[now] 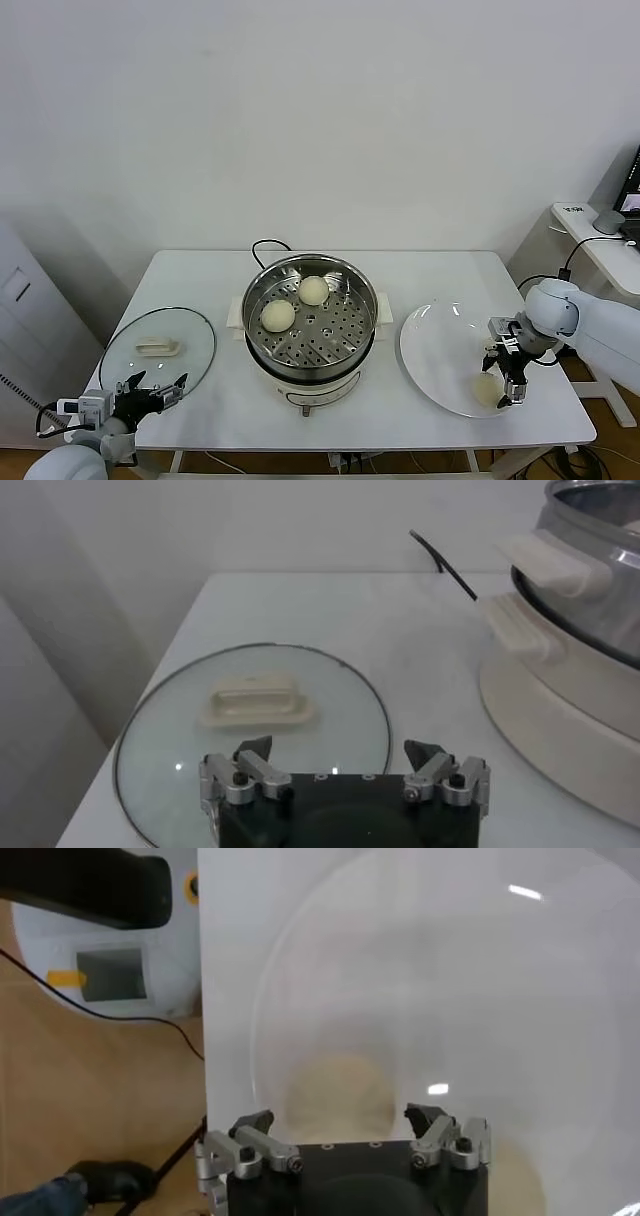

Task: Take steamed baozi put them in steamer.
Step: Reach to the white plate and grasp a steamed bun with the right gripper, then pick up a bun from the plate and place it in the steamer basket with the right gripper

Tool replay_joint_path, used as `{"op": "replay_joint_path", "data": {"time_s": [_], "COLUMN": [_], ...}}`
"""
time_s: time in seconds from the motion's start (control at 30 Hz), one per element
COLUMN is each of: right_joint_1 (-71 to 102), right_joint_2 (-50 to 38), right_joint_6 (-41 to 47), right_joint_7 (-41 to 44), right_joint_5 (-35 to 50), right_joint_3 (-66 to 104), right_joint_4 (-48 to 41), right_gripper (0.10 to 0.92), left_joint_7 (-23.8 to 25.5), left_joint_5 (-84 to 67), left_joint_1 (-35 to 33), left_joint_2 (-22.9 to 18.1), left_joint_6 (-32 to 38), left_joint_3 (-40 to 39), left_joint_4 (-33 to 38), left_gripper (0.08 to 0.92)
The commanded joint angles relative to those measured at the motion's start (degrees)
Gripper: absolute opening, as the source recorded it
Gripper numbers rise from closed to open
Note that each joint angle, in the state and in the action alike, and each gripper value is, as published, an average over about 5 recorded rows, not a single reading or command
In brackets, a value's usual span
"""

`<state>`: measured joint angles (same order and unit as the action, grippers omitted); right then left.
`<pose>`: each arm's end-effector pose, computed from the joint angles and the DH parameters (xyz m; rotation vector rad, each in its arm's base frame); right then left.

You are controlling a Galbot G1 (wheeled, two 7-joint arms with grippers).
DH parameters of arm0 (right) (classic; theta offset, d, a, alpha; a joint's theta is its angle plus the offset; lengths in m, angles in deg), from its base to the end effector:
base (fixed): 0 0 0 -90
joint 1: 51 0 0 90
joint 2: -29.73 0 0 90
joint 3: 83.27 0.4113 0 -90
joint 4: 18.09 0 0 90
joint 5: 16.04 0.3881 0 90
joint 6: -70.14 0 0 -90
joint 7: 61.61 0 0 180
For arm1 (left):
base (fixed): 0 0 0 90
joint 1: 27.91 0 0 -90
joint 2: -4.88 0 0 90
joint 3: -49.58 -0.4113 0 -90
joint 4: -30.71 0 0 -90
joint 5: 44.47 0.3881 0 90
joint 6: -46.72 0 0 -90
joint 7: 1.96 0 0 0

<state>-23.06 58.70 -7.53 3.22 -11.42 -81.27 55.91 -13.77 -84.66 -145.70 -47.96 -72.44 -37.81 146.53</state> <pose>0.5160 -0.2728 -0.2589 1.2686 -1.2639 1.1155 0.2232 0.1590 -0.3250 -0.0650 -2.5324 -0.0309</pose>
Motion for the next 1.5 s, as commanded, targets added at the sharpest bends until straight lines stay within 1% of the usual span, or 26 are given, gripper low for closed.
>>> {"op": "replay_joint_path", "data": {"time_s": [0.03,0.1,0.2,0.27,0.4,0.57,0.63,0.73,0.83,0.93,1.1,1.27,1.4,1.5], "right_joint_1": [2.6,2.6,2.2,1.5,-3.3,-20.7,-28.7,-36.3,-40.6,-41.9,-41.5,-39.1,-36.1,-34.4], "right_joint_2": [0.3,0.3,0.2,0.1,-0.8,0.1,2.3,7.3,13.2,18.2,25.2,32.8,37.9,39.3], "right_joint_6": [0.2,0.5,0.7,0.6,0.2,-1.8,-4.0,-8.5,-14.1,-18.4,-26.5,-34.0,-39.6,-42.1], "right_joint_7": [-0.2,0.1,0.4,0.8,1.9,4.5,5.9,7.6,8.1,7.9,7.8,7.3,7.5,7.7], "right_joint_5": [-1.2,-0.6,0.2,0.6,2.1,5.9,7.6,11.5,16.8,19.2,18.6,15.7,13.2,11.0], "right_joint_3": [2.6,2.6,2.6,2.5,0.0,-8.3,-11.3,-13.2,-13.2,-11.9,-9.4,-7.6,-7.0,-7.5], "right_joint_4": [-1.2,-1.0,-0.7,-0.5,0.9,3.0,2.7,1.1,-1.1,-1.9,-2.7,-2.9,-1.3,1.4], "right_gripper": [0.636,0.575,0.513,0.498,0.493,0.492,0.494,0.498,0.5,0.501,0.501,0.501,0.501,0.501], "left_joint_7": [0.0,0.0,0.0,0.0,0.0,0.0,0.0,0.0,0.0,0.0,0.1,0.1,0.1,0.1], "left_joint_5": [0.0,0.0,0.0,0.0,0.0,0.0,0.0,0.0,0.0,0.0,0.0,0.0,0.0,0.0], "left_joint_1": [-0.1,-0.1,-0.1,0.0,0.1,0.1,0.1,0.1,0.2,0.4,0.6,0.8,1.1,1.1], "left_joint_2": [0.1,0.1,0.0,0.0,0.0,0.2,0.2,0.3,0.3,0.3,0.5,0.3,0.3,0.2], "left_joint_6": [0.1,0.1,0.0,0.0,0.0,0.0,0.0,0.1,0.1,0.1,0.2,0.2,0.2,0.2], "left_joint_3": [0.1,0.1,0.1,0.1,0.0,0.0,0.0,0.0,-0.1,-0.3,-0.7,-1.0,-1.0,-1.0], "left_joint_4": [-0.1,0.0,0.0,0.1,0.1,0.1,0.1,0.2,0.2,0.2,0.2,0.1,0.2,0.2], "left_gripper": [0.823,0.823,0.823,0.823,0.823,0.823,0.823,0.823,0.823,0.823,0.823,0.823,0.823,0.823]}}
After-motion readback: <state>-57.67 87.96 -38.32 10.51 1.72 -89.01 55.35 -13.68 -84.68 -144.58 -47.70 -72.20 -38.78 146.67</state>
